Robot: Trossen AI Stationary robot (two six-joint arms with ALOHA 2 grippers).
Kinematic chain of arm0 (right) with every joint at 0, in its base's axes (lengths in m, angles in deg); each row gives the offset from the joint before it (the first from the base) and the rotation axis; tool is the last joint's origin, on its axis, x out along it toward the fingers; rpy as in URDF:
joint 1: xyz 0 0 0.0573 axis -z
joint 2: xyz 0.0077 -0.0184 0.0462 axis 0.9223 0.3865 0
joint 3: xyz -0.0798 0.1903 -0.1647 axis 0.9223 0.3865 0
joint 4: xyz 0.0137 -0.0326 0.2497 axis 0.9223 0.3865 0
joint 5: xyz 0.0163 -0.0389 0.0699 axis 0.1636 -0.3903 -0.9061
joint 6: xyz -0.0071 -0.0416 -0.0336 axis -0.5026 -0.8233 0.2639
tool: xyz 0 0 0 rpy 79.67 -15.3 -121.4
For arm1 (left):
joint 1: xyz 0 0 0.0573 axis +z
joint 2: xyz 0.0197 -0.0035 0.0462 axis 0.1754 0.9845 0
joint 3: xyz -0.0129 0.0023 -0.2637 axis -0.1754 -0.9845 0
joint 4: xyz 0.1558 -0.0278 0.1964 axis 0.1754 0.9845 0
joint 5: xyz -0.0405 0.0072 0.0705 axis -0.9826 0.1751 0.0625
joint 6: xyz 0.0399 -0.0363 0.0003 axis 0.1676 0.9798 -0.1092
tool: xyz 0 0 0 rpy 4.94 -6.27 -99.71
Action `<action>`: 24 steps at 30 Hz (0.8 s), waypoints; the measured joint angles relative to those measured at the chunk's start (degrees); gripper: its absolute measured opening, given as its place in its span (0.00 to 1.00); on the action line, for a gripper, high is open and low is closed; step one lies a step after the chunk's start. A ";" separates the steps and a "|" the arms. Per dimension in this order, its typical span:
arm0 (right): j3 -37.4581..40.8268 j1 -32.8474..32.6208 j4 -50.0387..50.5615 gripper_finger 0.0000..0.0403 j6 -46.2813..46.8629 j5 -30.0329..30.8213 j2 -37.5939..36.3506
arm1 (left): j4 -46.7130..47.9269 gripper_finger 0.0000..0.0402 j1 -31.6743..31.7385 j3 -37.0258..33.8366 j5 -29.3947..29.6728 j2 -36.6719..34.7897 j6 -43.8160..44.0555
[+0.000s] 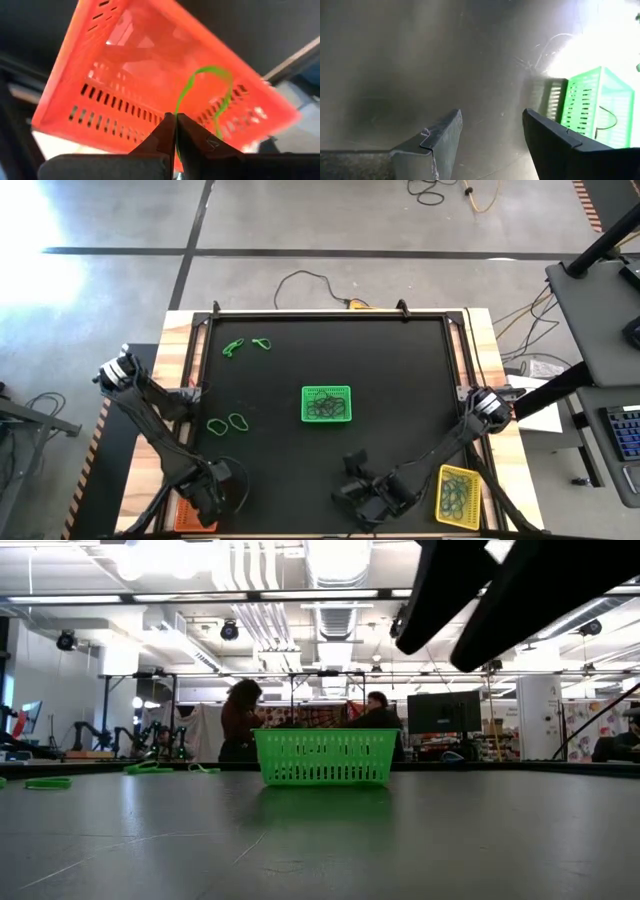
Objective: Sort rubber bands into baskets
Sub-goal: Put the green rubber band into the orange basket, then adjust the orange basket
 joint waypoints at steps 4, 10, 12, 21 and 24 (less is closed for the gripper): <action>0.00 0.30 -0.38 0.51 -1.67 2.44 0.00 | -2.86 0.00 -0.06 -5.14 -0.52 0.95 -0.60; 0.00 0.65 -0.59 0.51 -2.07 4.63 0.00 | -2.69 0.00 -0.08 -8.34 1.22 2.28 -4.39; 0.00 0.76 -0.60 0.51 -1.42 4.63 0.00 | -2.80 0.01 -0.05 -8.35 1.24 2.29 -5.68; 0.00 0.62 -0.60 0.51 5.82 4.41 0.00 | 4.07 0.21 0.22 -3.31 -2.27 2.03 -8.71; 0.00 0.62 -0.60 0.51 6.07 4.41 0.00 | 11.09 0.29 1.24 -0.72 1.35 1.95 -12.49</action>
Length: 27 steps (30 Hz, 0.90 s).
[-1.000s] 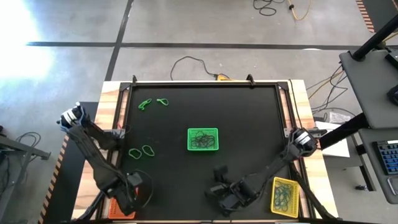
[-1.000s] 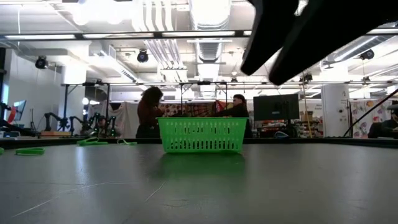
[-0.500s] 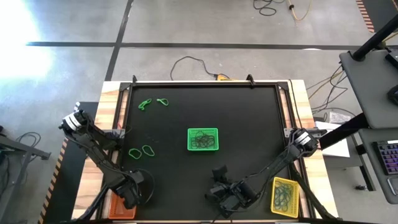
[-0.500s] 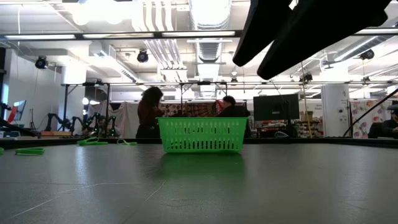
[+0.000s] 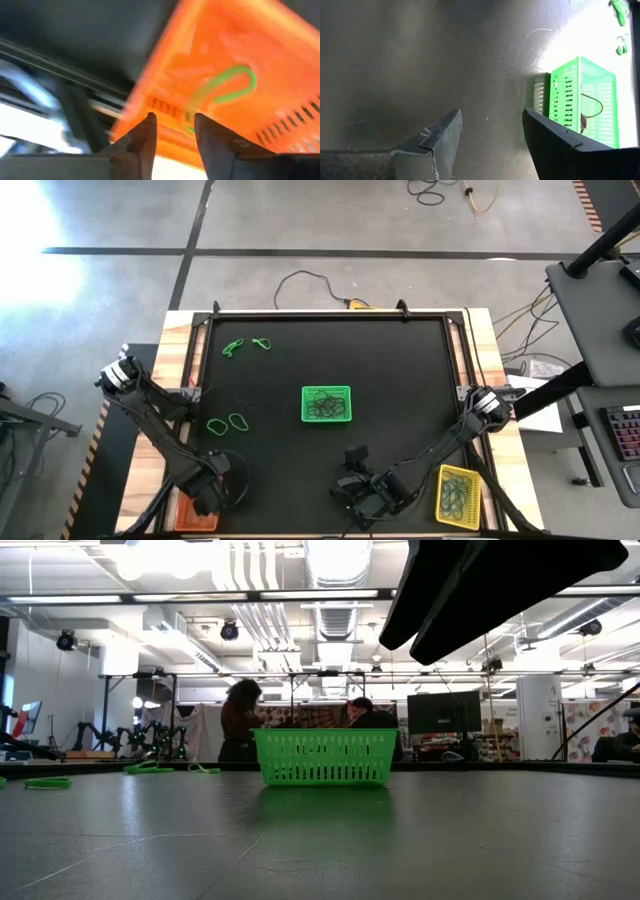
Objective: Sort rubber bands into baskets
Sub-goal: Adjust the orange basket
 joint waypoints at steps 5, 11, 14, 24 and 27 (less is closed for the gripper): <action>0.00 0.10 -0.12 0.51 -0.33 0.02 0.00 | 10.60 0.37 5.52 2.68 12.53 -0.41 -7.23; 0.00 0.39 -0.26 0.51 -0.55 0.02 0.00 | 13.46 0.39 15.47 2.71 14.45 -1.73 -19.43; 0.00 0.32 -0.21 0.51 -0.22 -0.04 0.00 | 13.01 0.39 16.70 2.71 9.89 -1.77 -22.88; 0.00 0.66 -0.95 0.51 -0.50 -0.04 0.00 | 15.23 0.37 19.61 4.07 19.54 -4.13 -30.08; 0.00 0.67 -1.27 0.51 -0.42 -0.03 0.00 | 17.37 0.35 21.68 2.04 18.70 -4.55 -30.31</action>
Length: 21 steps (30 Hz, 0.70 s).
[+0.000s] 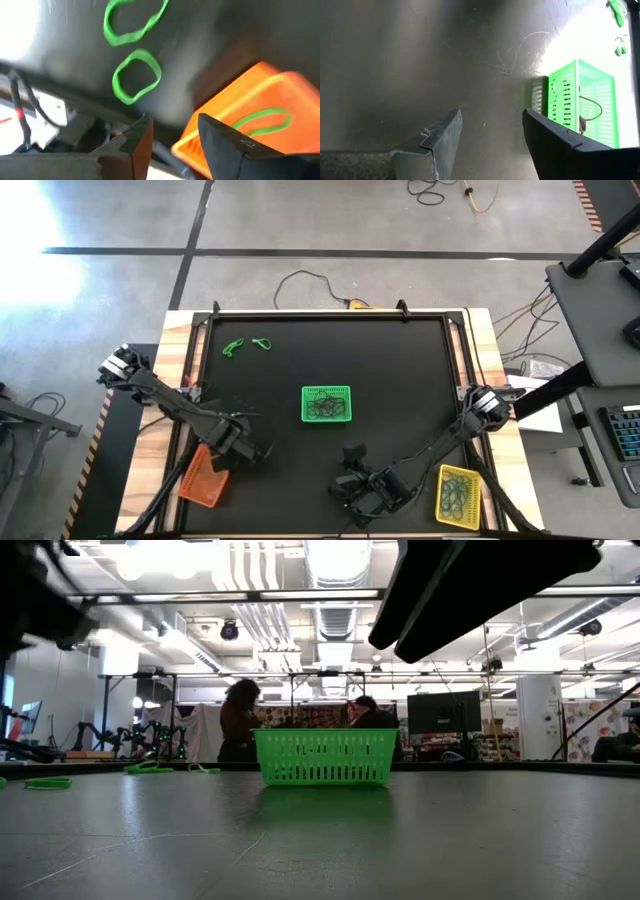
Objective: Sort rubber bands into baskets
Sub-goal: Adjust the orange basket, then put the green rubber band into the orange basket
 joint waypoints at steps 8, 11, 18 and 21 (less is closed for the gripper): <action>0.10 -0.14 -0.02 0.51 0.02 -0.17 0.00 | -1.78 0.31 0.71 -10.68 -15.43 -0.06 0.25; 0.24 -0.14 0.00 0.51 0.02 -0.14 0.00 | -1.68 0.30 0.40 -10.79 -21.58 -0.68 1.05; 0.35 -0.12 -0.24 0.51 0.63 -0.10 0.00 | -1.39 0.29 0.35 -3.41 -3.97 -2.22 -0.76; 0.37 -0.12 -0.43 0.51 0.61 -0.08 0.00 | -0.09 0.29 2.22 -2.85 1.44 -3.94 -1.61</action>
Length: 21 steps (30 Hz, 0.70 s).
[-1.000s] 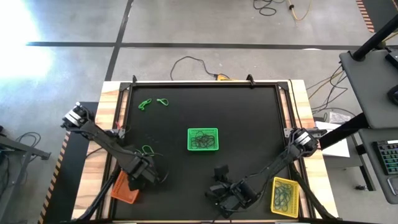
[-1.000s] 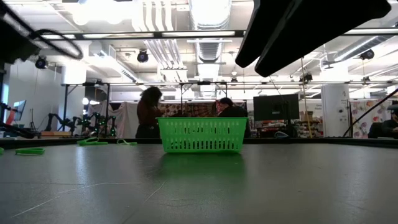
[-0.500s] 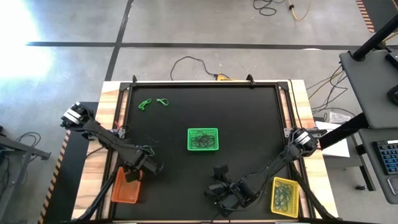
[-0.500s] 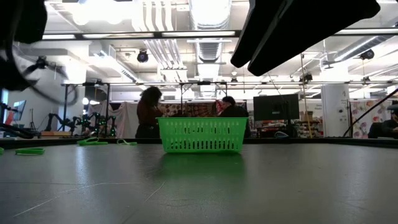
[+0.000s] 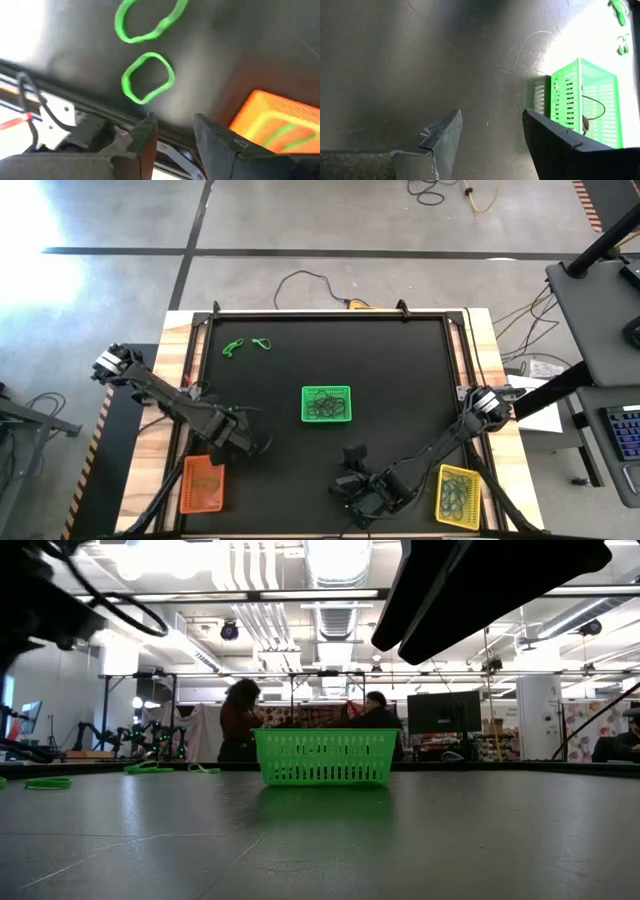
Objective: Sort rubber bands into baskets
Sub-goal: Put the green rubber band into the orange basket
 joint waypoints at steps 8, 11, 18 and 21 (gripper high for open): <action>0.33 -0.04 -0.03 0.51 0.10 0.00 0.00 | -11.62 0.28 9.18 -11.39 -2.60 -9.06 -2.15; 1.27 -0.04 0.00 0.51 0.63 0.00 0.00 | -12.08 0.28 10.99 -15.78 -3.24 -11.26 -3.46; 3.73 -0.04 0.02 0.51 1.33 -0.04 0.02 | -19.45 0.28 11.21 -22.32 -7.15 -12.28 -9.77; 3.78 -0.04 0.02 0.51 1.49 -0.04 0.02 | -20.16 0.28 11.17 -22.59 -7.66 -11.68 -12.01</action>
